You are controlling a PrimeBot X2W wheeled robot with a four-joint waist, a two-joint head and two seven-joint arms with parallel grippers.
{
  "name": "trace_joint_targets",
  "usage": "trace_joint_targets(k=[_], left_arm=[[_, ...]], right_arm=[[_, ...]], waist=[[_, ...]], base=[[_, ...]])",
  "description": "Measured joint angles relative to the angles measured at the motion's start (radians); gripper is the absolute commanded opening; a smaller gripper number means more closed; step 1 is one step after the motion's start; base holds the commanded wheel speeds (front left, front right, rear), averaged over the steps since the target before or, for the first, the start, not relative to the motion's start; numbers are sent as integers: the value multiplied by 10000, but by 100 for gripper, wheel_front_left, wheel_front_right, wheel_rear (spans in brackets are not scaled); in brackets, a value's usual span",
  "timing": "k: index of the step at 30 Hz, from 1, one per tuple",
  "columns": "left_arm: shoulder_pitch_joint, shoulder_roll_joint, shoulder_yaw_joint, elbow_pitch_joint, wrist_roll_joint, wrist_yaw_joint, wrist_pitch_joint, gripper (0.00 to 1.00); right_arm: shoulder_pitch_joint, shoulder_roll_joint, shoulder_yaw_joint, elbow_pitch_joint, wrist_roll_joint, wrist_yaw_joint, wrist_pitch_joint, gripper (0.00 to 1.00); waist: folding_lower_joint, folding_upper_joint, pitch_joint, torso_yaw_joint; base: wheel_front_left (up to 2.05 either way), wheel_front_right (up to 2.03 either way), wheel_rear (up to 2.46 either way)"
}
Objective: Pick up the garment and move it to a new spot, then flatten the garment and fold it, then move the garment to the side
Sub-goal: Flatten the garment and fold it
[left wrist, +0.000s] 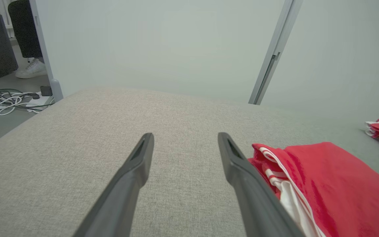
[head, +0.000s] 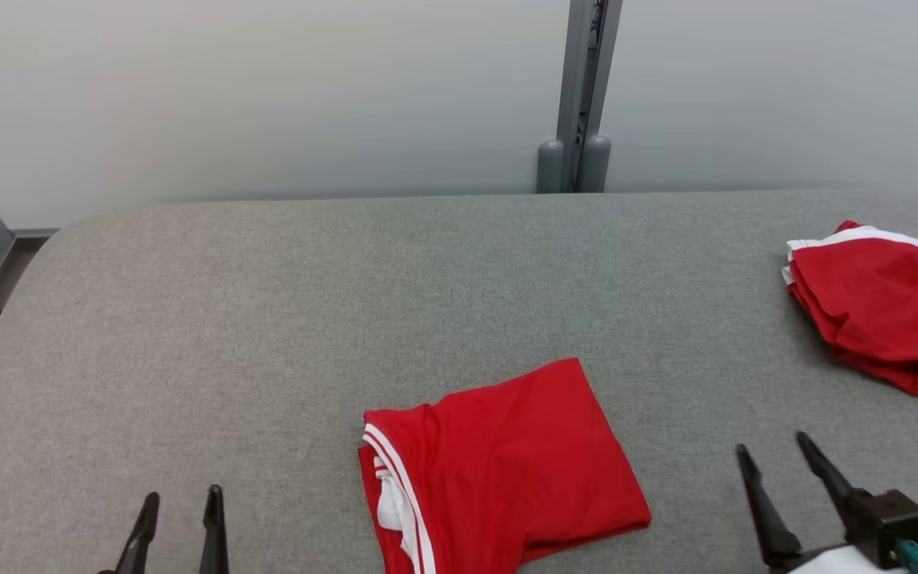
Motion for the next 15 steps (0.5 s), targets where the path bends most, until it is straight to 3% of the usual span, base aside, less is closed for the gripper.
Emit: trace_joint_targets(k=[7, 15], left_arm=[[314, -4, 84, -422, -6, 159, 0, 100], [329, -2, -69, -337, -44, -77, 0, 100]], right_arm=[[770, 449, -1413, -656, -1361, 2, -219, 100], [1330, 953, -2125, -1193, -1653, 2, -228, 100]], waist=[[0, 0, -328, -47], [0, 0, -419, -10]], base=[[0, 0, 0], [0, 0, 0]])
